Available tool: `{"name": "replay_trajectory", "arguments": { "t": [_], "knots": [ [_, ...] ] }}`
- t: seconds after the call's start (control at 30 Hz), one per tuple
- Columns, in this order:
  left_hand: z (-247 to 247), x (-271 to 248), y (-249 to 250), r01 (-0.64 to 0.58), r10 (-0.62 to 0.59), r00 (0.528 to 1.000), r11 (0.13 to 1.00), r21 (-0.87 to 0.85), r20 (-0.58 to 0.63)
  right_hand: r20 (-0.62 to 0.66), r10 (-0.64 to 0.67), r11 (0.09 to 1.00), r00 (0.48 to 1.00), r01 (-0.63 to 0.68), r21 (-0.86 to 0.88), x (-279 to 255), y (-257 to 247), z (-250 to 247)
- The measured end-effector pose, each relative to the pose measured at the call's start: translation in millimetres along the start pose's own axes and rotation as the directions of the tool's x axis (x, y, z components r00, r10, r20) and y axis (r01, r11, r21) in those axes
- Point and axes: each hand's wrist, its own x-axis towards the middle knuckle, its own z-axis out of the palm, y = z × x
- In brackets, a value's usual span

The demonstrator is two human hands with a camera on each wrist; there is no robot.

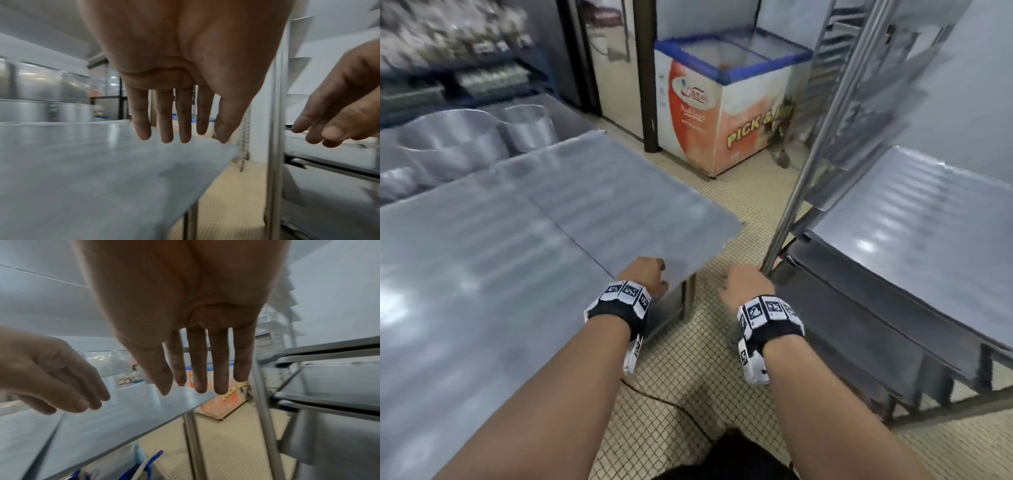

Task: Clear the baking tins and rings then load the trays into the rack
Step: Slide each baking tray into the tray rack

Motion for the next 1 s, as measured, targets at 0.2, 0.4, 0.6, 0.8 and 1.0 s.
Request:
{"name": "replay_trajectory", "arguments": {
  "t": [0.2, 0.4, 0.6, 0.8, 1.0],
  "knots": [
    [13.5, -43.6, -114.8, 0.381, -0.381, 0.925, 0.921, -0.084, 0.020, 0.148, -0.248, 0.967, 0.957, 0.253, -0.011, 36.9, -94.6, 33.1],
    [40.4, -97.1, -180.6, 0.652, -0.653, 0.754, 0.733, -0.193, 0.070, 0.299, -0.401, 0.901, 0.866, 0.432, -0.043, 63.5, -165.6, 66.2],
    [53.5, -144.7, -196.8, 0.756, -0.783, 0.622, 0.601, -0.260, -0.004, 0.281, -0.388, 0.910, 0.878, 0.413, -0.032, 70.4, -200.1, 94.6],
    [57.1, -171.7, -220.7, 0.845, -0.882, 0.470, 0.436, -0.308, 0.041, 0.236, -0.283, 0.956, 0.930, 0.293, -0.011, 67.8, -217.1, 107.8],
    [51.0, -196.0, -241.2, 0.936, -0.975, 0.151, 0.087, -0.342, 0.165, 0.239, -0.183, 0.983, 0.954, 0.177, 0.047, 64.9, -221.9, 109.5]
  ]
}}
